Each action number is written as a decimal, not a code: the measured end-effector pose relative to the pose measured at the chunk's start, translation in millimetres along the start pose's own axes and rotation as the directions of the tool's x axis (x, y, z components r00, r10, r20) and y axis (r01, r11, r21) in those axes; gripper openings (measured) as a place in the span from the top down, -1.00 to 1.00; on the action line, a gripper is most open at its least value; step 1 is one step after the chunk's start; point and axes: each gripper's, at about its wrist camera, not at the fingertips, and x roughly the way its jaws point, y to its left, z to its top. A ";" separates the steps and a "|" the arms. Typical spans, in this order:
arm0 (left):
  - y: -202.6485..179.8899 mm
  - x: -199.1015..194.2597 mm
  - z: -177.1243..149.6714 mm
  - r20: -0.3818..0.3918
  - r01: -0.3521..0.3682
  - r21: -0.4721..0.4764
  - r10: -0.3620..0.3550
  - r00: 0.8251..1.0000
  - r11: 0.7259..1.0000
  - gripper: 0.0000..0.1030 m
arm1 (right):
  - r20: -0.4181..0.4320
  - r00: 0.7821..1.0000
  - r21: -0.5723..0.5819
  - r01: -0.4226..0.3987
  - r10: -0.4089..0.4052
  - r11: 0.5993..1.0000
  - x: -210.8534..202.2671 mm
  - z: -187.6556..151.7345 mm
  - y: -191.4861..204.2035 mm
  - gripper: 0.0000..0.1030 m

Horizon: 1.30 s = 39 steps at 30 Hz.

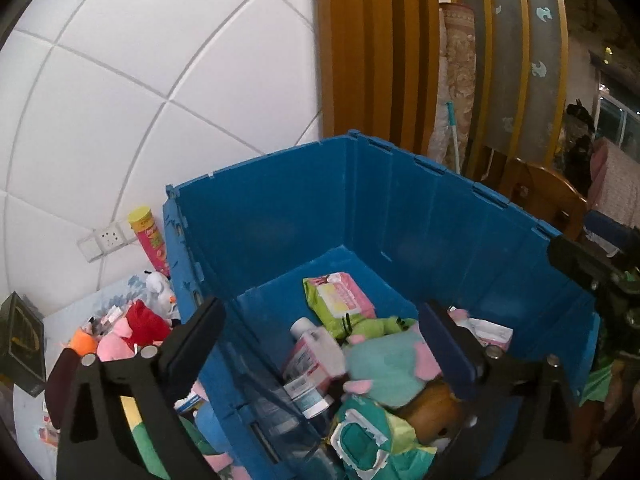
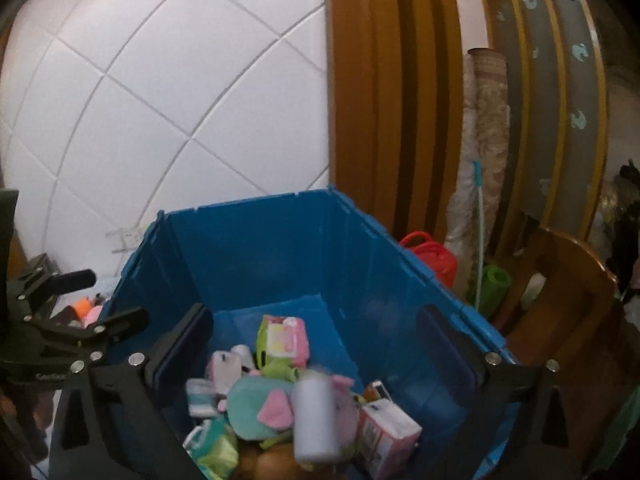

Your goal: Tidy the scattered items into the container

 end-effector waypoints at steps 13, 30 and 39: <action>58.4 -19.0 -28.1 -0.017 -0.115 -0.098 0.114 0.993 0.988 -0.99 | -0.035 0.999 -0.027 -0.031 0.031 0.999 15.1 -8.7 35.0 -1.00; 161.6 -115.4 -136.9 -0.017 -0.256 -0.215 0.259 0.966 0.942 -0.99 | 0.010 0.987 -0.077 -0.158 0.159 0.984 -56.9 -50.8 160.6 -1.00; 200.1 -207.4 -238.9 -0.046 -0.318 -0.238 0.316 0.948 0.918 -1.00 | 0.020 0.989 -0.100 -0.147 0.150 0.984 -140.8 -116.2 234.9 -1.00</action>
